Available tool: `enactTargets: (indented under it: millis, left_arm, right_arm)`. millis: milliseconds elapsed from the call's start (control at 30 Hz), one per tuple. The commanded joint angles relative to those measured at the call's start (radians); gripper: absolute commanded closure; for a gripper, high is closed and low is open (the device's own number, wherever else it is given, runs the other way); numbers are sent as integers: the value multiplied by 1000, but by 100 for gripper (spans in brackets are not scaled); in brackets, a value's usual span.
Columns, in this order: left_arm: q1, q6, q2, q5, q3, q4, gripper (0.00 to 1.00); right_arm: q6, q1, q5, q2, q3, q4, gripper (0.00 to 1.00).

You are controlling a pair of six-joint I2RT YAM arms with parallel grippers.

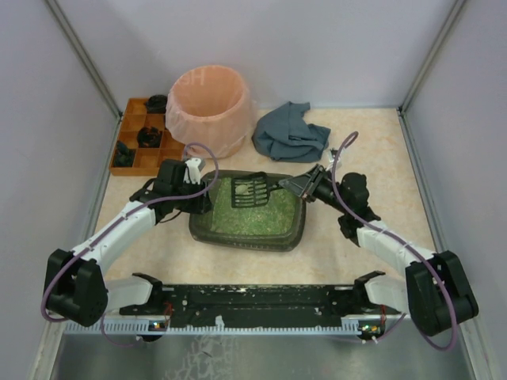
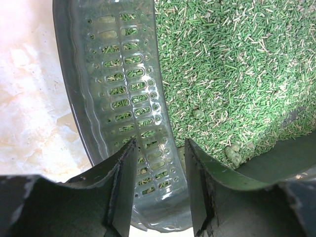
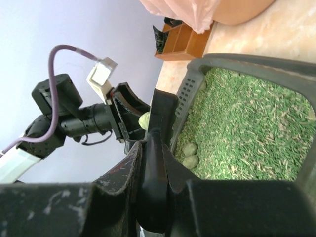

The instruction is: Clean the litter box

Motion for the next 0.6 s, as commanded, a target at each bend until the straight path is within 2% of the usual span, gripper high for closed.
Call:
enactTargets:
  millis: [0, 300, 567]
  left_arm:
    - [-2, 1, -10, -4, 21, 12, 50]
    - [-3, -4, -49, -34, 11, 16, 47]
    - [-3, -6, -91, -76, 2, 22, 46]
  right_arm:
    - [-49, 7, 71, -31, 107, -44, 100]
    - [-29, 9, 189, 102, 414, -212, 100]
    - [-36, 27, 393, 287, 757, -361, 100]
